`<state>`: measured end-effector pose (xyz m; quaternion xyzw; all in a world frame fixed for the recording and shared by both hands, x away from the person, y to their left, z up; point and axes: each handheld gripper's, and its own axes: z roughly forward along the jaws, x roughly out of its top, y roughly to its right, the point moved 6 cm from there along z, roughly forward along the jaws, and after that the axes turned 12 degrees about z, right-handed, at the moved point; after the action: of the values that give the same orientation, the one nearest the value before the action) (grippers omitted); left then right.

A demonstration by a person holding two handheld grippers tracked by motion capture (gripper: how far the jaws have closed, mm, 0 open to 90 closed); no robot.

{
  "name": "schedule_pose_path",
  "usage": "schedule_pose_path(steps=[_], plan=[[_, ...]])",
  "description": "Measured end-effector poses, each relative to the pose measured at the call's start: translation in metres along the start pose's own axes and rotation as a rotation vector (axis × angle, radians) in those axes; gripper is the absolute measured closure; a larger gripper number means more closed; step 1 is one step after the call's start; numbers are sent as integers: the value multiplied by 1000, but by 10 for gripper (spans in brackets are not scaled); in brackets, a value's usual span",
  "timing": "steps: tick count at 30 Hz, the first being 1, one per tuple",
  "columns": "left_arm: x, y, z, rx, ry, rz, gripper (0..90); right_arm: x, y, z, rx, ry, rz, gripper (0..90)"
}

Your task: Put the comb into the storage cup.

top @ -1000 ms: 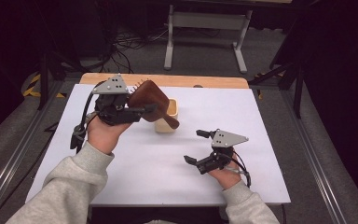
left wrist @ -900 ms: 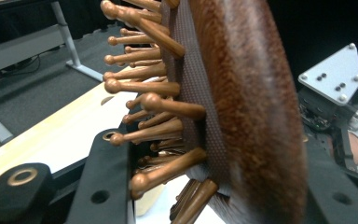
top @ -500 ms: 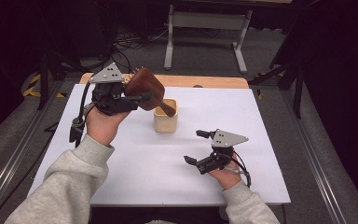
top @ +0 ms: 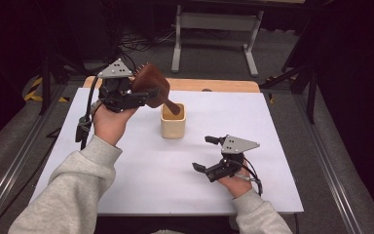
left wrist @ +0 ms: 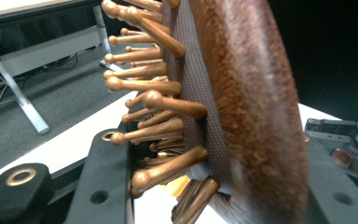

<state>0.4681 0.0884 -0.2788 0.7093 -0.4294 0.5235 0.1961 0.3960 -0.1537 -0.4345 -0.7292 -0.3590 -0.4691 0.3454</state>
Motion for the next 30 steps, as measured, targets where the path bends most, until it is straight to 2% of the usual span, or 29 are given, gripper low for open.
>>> schedule_pose_path(steps=[17, 25, 30], plan=[[-7, -14, 19, 34, -30, -34, 567, 0, 1, -2, -2, 5, 0, 0], [-11, -13, 26, 30, -44, -36, 563, 2, 2, -4, 1, 18, 4, 0], [-19, -13, 37, 19, -73, -47, 562, 2, 2, -4, 2, 20, 4, 0]])
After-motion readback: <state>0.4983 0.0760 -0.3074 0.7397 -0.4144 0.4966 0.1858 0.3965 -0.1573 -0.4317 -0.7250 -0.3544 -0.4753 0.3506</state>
